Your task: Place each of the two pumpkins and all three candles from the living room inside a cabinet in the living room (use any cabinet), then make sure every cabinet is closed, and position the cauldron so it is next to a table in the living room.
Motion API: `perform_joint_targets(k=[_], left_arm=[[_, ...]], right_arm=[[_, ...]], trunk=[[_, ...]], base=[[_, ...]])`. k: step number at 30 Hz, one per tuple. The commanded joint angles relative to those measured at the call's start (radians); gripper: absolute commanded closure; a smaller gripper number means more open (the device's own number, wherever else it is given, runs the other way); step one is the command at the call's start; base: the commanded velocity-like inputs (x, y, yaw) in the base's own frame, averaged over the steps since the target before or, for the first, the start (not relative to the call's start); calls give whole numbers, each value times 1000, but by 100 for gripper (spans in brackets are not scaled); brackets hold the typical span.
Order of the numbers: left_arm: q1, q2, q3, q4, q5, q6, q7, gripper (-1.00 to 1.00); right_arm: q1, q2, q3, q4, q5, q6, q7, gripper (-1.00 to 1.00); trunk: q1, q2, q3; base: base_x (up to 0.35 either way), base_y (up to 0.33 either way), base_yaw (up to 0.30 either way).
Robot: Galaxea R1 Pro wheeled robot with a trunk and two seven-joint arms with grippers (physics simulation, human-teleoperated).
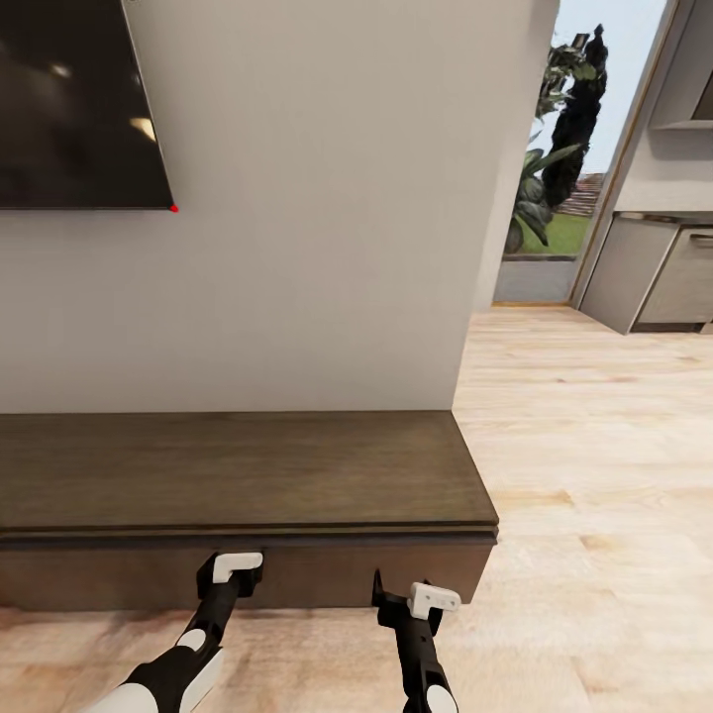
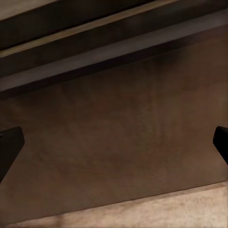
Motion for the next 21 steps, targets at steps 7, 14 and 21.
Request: perform_joint_targets(k=[7,14,21], left_arm=[[-1,0,-10,0,3,-2,6,-100],[-1,1,-9,-1,3,-2,3,-100],[-1,5,-9,-6,9,8,-3,-100]], right_arm=[[-1,-1,6,0,-8,-6,-5,-100],[-1,-2,6,-1,-43,3,-1,-100],[-1,-9,8,-20,-103,90,5,-100]], trunk=[[0,0,-1],[0,0,-1],[0,0,-1]], base=[[-201,0,0],[-327,0,0],[-335,0,0]])
